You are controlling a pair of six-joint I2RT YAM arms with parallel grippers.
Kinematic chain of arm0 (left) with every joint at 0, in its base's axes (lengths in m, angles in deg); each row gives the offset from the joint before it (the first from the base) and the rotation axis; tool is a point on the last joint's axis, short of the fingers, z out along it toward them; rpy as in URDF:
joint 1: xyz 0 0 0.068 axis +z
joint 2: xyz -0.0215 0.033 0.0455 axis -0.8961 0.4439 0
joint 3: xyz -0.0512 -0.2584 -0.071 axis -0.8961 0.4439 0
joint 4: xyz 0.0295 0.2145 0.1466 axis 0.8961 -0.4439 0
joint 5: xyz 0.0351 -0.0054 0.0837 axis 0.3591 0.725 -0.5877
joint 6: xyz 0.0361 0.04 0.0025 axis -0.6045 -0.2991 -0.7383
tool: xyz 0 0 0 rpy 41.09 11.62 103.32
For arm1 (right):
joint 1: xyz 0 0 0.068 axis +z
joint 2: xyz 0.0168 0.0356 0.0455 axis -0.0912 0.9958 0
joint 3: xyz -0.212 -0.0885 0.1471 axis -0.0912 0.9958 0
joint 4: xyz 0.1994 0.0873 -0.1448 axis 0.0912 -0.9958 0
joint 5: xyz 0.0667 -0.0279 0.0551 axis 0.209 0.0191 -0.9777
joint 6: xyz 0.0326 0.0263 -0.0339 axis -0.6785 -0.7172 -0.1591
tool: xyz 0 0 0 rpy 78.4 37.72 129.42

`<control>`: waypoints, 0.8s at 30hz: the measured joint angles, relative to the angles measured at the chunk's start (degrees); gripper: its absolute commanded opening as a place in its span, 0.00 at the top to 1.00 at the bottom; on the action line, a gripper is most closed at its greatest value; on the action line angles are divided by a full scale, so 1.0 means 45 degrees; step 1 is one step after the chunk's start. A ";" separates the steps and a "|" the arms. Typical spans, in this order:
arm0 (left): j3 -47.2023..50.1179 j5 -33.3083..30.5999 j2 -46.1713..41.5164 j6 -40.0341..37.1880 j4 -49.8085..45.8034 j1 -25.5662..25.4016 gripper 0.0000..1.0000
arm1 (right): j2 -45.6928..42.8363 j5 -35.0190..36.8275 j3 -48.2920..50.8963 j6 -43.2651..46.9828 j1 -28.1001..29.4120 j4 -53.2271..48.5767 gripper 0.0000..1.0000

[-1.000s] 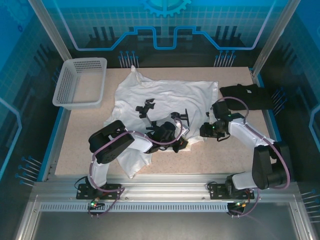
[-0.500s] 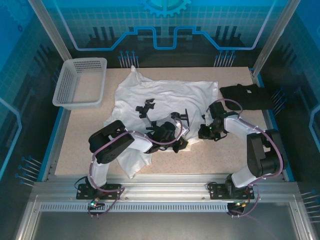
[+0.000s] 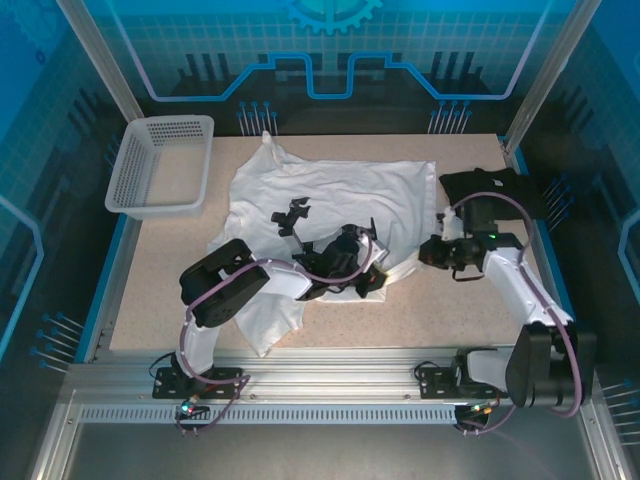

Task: Fold the inside-out t-shirt

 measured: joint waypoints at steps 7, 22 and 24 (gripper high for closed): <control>-0.0481 0.0029 -0.0588 -0.0083 -0.0850 -0.0345 0.59 | -0.0413 0.0223 -0.0068 -0.0306 -0.2093 0.0097 1.00; 0.5532 -0.4439 -1.1147 0.4843 -0.9845 0.1797 0.53 | -0.0413 0.0559 -0.0097 -0.0452 -0.1933 0.0874 1.00; 0.5790 -0.4954 -1.2036 0.5707 -1.1366 0.1802 0.50 | -0.0413 0.0563 -0.0092 -0.0447 -0.1671 0.0879 1.00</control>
